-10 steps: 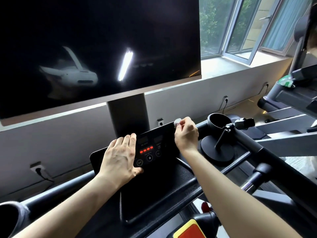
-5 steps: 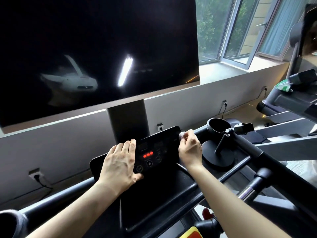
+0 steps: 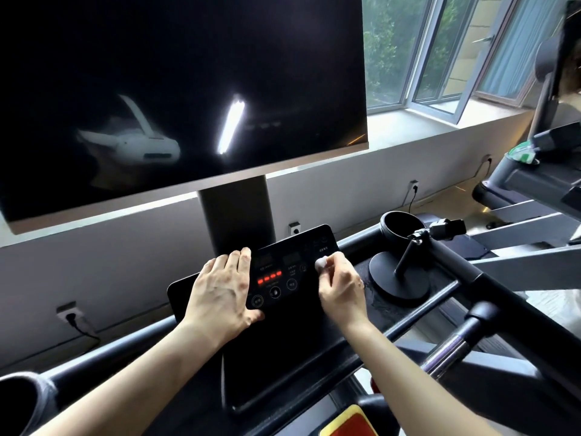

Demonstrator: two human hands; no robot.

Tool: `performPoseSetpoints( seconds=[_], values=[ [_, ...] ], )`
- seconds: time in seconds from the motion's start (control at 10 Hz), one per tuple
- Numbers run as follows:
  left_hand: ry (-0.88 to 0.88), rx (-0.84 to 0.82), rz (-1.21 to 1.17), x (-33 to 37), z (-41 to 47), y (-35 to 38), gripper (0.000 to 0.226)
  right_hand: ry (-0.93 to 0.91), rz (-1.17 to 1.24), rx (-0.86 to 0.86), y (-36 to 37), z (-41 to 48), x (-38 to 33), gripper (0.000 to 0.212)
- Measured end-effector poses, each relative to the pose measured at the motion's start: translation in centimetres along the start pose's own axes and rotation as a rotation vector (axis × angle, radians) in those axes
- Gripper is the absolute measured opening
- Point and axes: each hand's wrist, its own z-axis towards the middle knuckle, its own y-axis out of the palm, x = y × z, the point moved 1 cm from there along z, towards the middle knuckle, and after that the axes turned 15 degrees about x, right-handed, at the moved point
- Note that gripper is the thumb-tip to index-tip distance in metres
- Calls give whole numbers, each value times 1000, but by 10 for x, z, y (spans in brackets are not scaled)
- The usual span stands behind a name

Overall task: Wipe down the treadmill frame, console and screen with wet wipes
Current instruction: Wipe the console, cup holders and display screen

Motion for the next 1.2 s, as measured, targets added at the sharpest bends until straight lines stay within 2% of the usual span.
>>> performPoseSetpoints(
  seconds=[0.1, 0.2, 0.3, 0.5, 0.7, 0.8, 0.9, 1.0, 1.1, 1.2],
  values=[
    [-2, 1, -7, 0, 0, 0, 124, -129, 47, -119, -1, -5, -6, 6],
    [-1, -5, -3, 0, 0, 1, 125, 6, 8, -21, -5, 16, 9, 3],
    [-2, -6, -5, 0, 0, 0, 125, 253, -60, 66, -10, 30, 17, 5],
    [-4, 3, -5, 0, 1, 3, 125, -39, -60, -157, -8, 10, -8, 4],
    [-6, 7, 0, 0, 1, 3, 125, 246, -168, 57, -3, 56, -5, 10],
    [1, 11, 6, 0, 0, 3, 124, 51, -37, 28, 8, 36, -38, 2],
    [-1, 23, 10, 0, 0, 3, 124, -182, 31, -132, 13, 14, -49, 6],
    [4, 20, 8, -1, 0, 3, 124, -101, -27, -38, 16, 40, -26, 3],
    [4, 23, 16, 1, 1, 1, 124, 142, -93, 71, 10, 71, -4, 11],
    [8, 21, 23, 0, 0, 3, 125, 190, -61, 87, 12, 70, -19, 11]
  ],
)
